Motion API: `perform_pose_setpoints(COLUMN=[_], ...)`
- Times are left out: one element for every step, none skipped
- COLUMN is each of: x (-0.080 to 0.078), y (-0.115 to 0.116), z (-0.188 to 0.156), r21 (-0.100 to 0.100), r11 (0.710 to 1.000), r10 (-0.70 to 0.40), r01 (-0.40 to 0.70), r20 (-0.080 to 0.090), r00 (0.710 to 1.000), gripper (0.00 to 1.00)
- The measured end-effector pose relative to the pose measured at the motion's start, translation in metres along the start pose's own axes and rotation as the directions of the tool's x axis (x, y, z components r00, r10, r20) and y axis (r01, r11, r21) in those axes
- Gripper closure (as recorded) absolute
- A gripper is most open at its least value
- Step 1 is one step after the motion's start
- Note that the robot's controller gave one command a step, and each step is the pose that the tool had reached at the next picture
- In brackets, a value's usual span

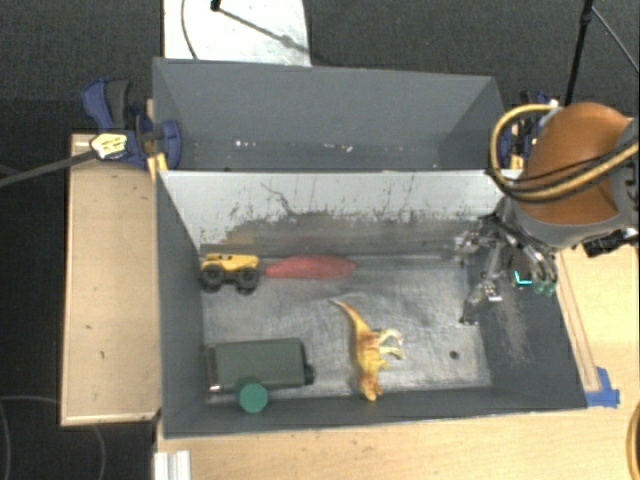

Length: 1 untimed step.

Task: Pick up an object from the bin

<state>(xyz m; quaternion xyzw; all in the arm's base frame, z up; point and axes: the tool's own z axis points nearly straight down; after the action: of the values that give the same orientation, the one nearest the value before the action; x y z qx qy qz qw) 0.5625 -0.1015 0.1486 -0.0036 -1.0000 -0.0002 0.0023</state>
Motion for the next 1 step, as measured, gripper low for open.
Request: perform_pose_setpoints(x=[-0.0019], y=[0.0003], z=[-0.0045], r21=[0.001], r11=[1.000], r10=[-0.003], r01=[0.003], r20=[0.008], r00=[1.000], gripper=[0.00])
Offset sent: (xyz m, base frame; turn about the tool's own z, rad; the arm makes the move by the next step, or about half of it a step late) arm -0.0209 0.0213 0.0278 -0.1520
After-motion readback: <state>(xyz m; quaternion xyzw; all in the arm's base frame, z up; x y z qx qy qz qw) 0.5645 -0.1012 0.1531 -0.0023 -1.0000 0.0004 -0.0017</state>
